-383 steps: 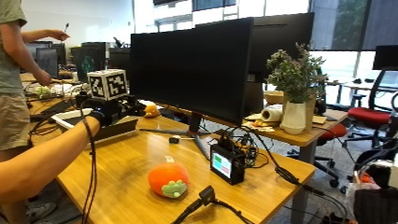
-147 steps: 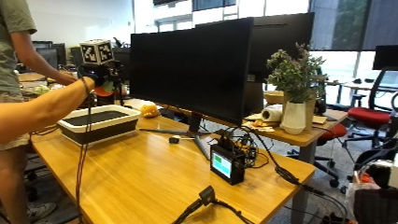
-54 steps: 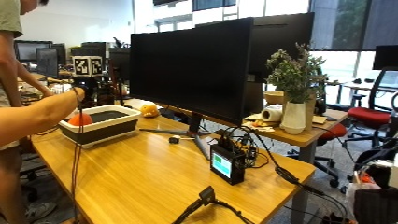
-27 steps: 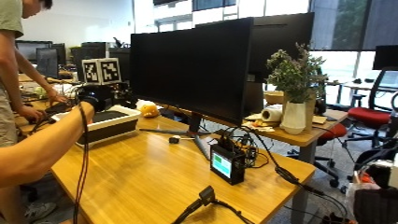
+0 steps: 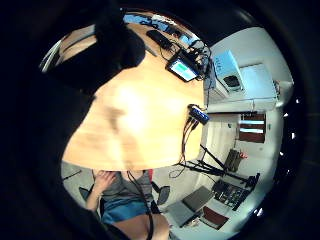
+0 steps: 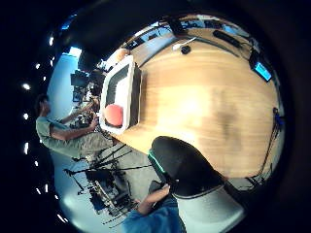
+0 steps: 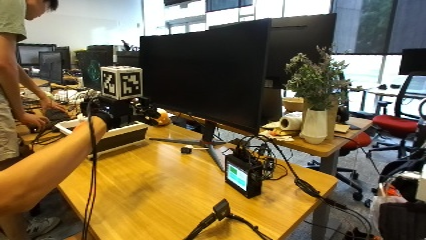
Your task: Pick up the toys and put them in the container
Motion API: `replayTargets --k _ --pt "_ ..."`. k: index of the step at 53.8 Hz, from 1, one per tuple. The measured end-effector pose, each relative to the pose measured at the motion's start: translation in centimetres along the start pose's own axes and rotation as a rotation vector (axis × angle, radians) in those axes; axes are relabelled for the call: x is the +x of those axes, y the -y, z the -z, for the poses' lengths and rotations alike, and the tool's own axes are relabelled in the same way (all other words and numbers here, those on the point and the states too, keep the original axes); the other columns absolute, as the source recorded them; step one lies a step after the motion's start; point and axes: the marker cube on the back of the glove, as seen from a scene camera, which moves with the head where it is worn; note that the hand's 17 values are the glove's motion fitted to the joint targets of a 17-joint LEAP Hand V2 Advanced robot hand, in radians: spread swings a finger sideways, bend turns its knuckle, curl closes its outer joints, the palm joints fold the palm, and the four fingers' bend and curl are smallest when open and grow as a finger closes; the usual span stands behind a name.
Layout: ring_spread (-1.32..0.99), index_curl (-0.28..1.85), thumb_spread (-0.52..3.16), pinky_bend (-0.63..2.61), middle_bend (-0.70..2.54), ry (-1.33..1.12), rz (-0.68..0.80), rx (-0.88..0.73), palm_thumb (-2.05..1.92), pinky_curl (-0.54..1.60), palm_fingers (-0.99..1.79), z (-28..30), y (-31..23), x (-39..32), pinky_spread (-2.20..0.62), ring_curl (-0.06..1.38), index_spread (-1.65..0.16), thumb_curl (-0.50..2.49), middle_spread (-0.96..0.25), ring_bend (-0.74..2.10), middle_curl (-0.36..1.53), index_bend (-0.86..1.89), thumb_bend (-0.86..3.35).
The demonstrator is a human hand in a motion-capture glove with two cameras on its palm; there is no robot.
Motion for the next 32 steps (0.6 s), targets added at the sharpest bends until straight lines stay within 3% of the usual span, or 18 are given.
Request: replayTargets --k 32 --pt "-0.02 0.21 1.11 1.13 0.19 0.003 0.024 -0.011 -0.03 0.32 -0.09 -1.2 0.4 -0.2 0.04 0.28 -0.29 0.32 0.01 0.58 0.38 0.12 -0.04"
